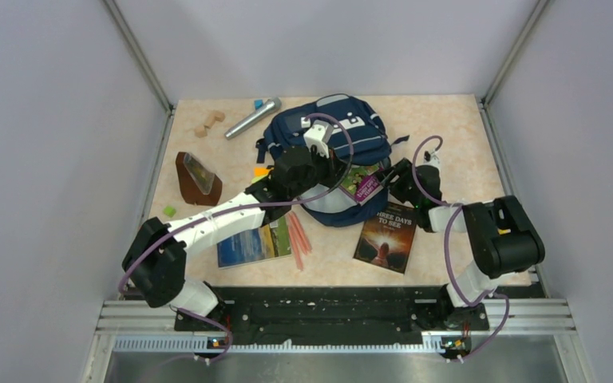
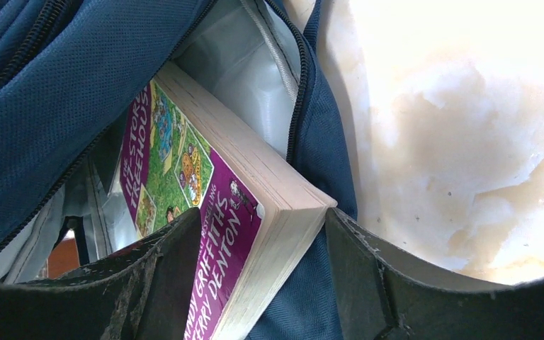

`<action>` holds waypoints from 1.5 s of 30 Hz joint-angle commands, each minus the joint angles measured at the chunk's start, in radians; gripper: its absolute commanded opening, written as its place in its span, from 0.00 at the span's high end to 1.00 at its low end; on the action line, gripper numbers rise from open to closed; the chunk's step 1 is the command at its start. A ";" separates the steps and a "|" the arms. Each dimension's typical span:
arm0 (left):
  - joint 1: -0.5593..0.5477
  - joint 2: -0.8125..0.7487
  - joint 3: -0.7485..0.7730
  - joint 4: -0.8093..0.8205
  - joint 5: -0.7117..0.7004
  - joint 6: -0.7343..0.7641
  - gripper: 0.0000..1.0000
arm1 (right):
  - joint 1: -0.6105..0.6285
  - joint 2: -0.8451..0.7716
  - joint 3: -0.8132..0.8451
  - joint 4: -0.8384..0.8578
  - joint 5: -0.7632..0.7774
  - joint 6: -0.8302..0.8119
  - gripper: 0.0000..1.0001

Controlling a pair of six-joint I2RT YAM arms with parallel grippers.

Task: Pack the student bag
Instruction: Place the book in the student bag.

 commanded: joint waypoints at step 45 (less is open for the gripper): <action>-0.018 -0.088 0.007 0.119 0.056 -0.010 1.00 | 0.040 -0.047 -0.002 0.103 0.007 -0.007 0.58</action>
